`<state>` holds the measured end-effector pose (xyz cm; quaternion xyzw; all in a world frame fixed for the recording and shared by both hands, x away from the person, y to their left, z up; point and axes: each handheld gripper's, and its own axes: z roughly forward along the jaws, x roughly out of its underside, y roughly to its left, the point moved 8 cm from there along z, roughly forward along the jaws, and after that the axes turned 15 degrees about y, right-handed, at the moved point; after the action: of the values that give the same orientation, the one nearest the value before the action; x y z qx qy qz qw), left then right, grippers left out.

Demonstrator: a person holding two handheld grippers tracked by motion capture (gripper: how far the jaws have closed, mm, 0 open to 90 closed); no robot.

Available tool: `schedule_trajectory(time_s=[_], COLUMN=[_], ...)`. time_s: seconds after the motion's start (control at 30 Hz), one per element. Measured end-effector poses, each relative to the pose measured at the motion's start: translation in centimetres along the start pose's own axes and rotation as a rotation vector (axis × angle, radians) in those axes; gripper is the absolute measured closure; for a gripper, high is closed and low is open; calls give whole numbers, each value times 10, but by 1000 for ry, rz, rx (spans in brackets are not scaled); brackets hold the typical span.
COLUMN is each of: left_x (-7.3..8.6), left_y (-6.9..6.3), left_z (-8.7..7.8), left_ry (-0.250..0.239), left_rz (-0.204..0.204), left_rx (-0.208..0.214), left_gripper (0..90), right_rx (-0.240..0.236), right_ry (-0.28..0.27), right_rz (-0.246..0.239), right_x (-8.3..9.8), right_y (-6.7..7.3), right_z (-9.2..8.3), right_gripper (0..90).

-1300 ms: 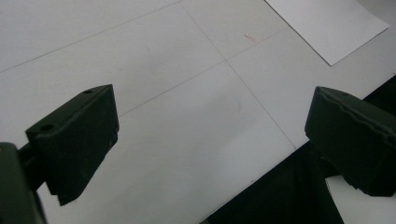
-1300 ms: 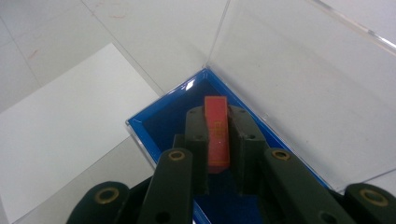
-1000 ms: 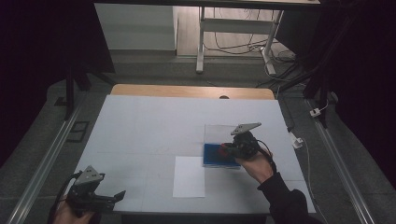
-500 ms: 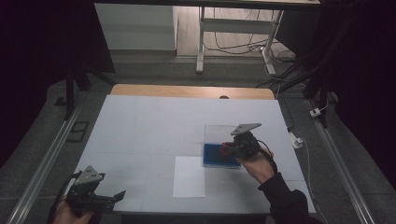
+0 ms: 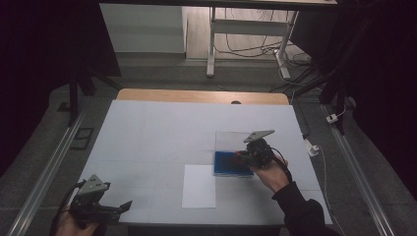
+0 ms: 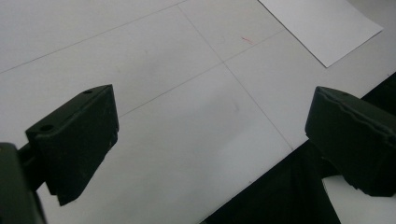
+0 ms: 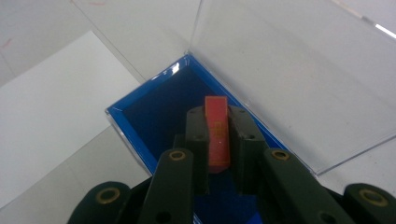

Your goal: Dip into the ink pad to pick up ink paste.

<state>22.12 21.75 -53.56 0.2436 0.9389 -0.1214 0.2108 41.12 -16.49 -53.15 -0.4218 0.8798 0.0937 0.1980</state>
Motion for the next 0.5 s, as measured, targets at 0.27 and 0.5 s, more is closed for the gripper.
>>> schedule_trajectory(time_s=[0.27,0.5], left_x=[0,0], left_y=[0,0], left_z=[0,0], left_ry=[1,4], left_rz=[1,4], left_rx=[2,0], left_gripper=[35,35], right_rx=[-3,-2], right_ry=[23,29], right_rz=[11,14], right_x=[2,2], right_y=[-2,-3], right_z=[10,13], right_gripper=[798,802])
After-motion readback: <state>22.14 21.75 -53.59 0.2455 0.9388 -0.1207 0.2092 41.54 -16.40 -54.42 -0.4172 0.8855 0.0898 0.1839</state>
